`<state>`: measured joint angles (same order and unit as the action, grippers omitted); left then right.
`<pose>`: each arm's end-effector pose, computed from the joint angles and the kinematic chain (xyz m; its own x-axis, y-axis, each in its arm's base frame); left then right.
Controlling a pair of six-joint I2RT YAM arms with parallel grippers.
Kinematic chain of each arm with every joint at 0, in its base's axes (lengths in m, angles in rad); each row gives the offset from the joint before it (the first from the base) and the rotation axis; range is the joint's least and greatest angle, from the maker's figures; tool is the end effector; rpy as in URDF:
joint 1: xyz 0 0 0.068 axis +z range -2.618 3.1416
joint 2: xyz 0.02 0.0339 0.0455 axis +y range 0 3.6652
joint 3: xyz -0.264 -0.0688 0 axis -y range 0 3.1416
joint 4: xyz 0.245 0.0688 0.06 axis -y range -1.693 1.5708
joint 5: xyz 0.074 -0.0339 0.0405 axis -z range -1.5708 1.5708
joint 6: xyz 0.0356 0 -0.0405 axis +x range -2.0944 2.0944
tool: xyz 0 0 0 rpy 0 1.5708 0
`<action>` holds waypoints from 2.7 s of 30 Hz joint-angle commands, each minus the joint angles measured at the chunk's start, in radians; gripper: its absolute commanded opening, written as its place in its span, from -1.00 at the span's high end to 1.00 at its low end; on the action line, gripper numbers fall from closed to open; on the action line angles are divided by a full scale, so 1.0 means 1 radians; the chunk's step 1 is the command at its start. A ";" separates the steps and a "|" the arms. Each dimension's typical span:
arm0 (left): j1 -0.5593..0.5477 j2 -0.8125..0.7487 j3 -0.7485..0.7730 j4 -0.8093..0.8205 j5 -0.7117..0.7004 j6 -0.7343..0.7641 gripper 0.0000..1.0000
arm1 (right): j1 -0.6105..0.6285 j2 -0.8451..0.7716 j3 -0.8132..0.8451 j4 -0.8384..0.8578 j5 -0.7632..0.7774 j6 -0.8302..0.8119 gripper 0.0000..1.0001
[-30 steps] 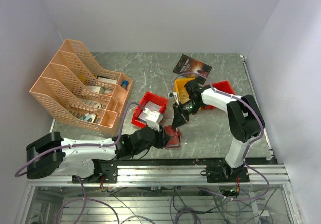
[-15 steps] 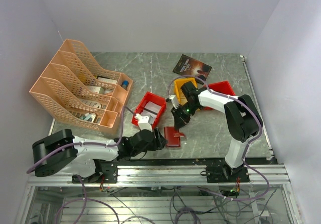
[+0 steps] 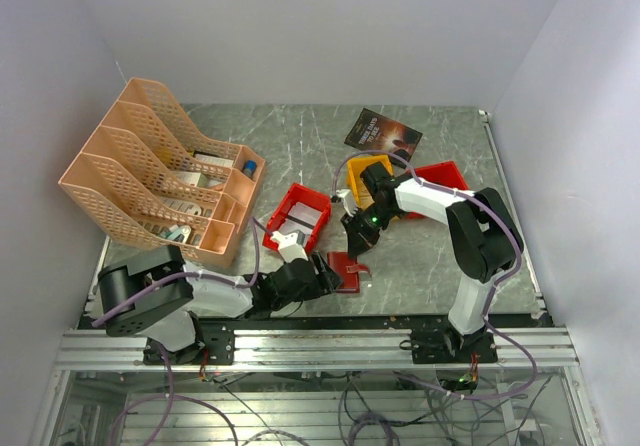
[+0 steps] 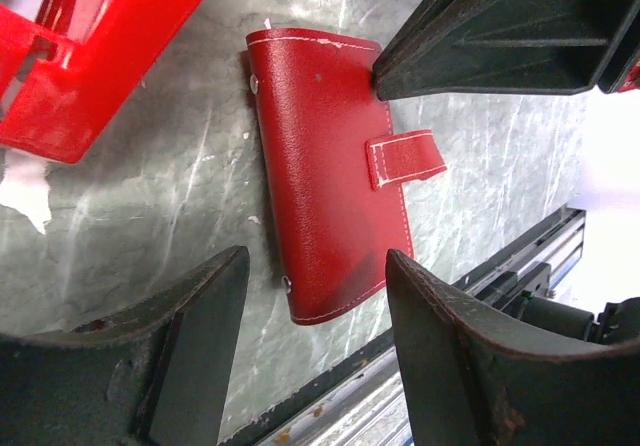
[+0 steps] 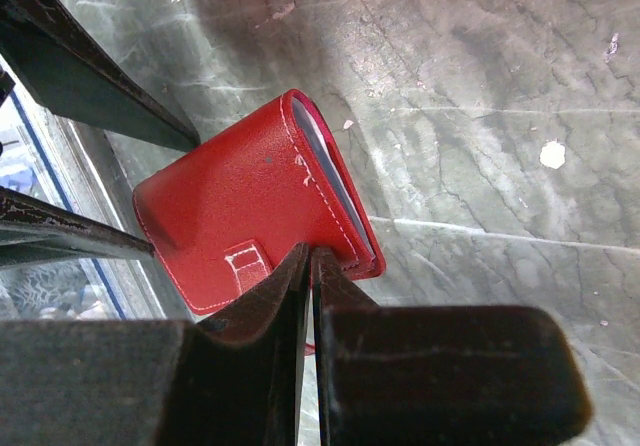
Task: Put the credit cards into the card holder
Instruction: Turn over the card holder at the center of the board.
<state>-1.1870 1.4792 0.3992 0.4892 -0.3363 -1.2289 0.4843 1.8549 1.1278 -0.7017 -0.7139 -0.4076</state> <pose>0.1059 -0.2308 0.1287 -0.7979 -0.3993 -0.4516 0.0626 0.6903 -0.7208 0.2823 0.1748 0.1490 -0.6323 -0.6712 -0.3869 -0.7456 0.3918 0.5390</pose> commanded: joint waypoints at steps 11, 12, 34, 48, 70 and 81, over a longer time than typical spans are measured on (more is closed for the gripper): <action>0.004 0.140 -0.020 0.236 -0.053 -0.130 -0.32 | -0.012 0.050 -0.009 -0.019 0.076 -0.014 0.90; 0.004 0.154 -0.014 0.247 -0.052 -0.131 -0.31 | -0.012 0.049 -0.008 -0.019 0.076 -0.013 0.90; 0.002 0.139 0.058 0.215 -0.022 0.287 0.86 | -0.183 -0.104 0.068 -0.184 -0.274 -0.184 0.73; -0.118 -0.105 0.328 -0.351 -0.102 1.551 0.86 | -0.513 -0.255 0.077 -0.197 -0.443 -0.179 0.62; -0.201 0.291 0.406 -0.267 -0.132 2.087 0.58 | -0.555 -0.228 0.052 -0.159 -0.407 -0.136 0.61; -0.230 0.113 0.316 -0.214 -0.084 1.844 -0.93 | -0.545 -0.289 0.030 -0.126 -0.391 -0.164 0.55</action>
<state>-1.4155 1.6894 0.7204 0.2642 -0.4797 0.7612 -0.0597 1.6161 1.1770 -0.8570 -1.1076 -0.5549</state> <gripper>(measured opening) 0.836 0.215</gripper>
